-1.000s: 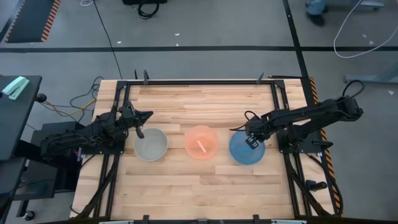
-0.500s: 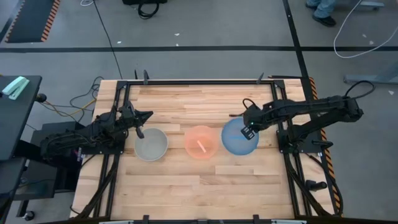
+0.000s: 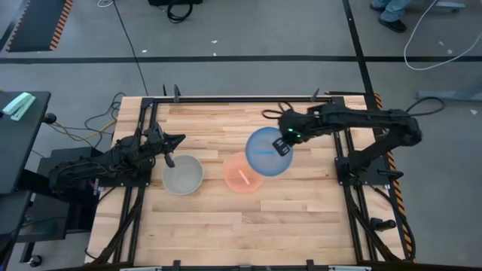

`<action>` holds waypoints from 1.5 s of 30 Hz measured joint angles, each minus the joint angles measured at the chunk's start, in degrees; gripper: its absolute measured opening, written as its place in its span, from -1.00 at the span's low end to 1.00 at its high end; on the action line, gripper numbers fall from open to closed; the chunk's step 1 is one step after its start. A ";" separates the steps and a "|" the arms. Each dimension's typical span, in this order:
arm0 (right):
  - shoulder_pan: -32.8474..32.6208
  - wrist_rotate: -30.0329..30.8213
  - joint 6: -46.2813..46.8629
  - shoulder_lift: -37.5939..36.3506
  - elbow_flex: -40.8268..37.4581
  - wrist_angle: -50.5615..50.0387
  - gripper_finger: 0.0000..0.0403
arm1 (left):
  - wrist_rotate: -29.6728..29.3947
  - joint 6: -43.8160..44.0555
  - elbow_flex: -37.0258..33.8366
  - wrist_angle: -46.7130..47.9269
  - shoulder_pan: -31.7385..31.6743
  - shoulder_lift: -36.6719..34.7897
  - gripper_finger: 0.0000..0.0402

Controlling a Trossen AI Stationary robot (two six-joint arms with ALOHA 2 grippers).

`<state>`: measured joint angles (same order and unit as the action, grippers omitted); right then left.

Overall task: Nest bowls inside each other
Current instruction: Stack the blue bowl on the orange bowl

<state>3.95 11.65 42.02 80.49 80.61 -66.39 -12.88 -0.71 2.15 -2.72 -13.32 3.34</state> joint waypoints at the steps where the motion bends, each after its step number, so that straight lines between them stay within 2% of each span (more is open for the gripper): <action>1: 0.08 -1.02 -0.94 1.80 1.83 -0.07 -0.99 | 0.00 0.00 0.00 0.00 0.00 0.02 -0.87; 11: 0.10 -6.65 -5.93 17.59 15.81 -3.64 -0.99 | 0.00 0.00 0.00 0.02 0.00 0.02 -0.91; 20: 0.21 -10.69 -11.18 28.58 23.85 -5.25 -0.99 | 0.00 -0.02 0.00 0.04 0.00 0.00 -0.87; 27: 1.26 -12.60 -12.80 33.54 24.40 -6.07 -0.99 | 0.00 -0.02 0.00 0.04 0.00 0.02 -0.92; 36: 4.27 -13.23 -16.85 39.19 24.40 -5.70 -0.99 | 0.00 -0.02 0.00 0.07 0.00 0.00 -0.86; 45: 5.67 -15.58 -20.16 41.32 23.11 -5.66 -0.99 | 0.00 0.02 0.00 2.15 0.00 0.00 -0.91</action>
<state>9.61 -3.93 21.85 121.82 103.72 -72.05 -12.88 -0.69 2.15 -0.57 -13.32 3.33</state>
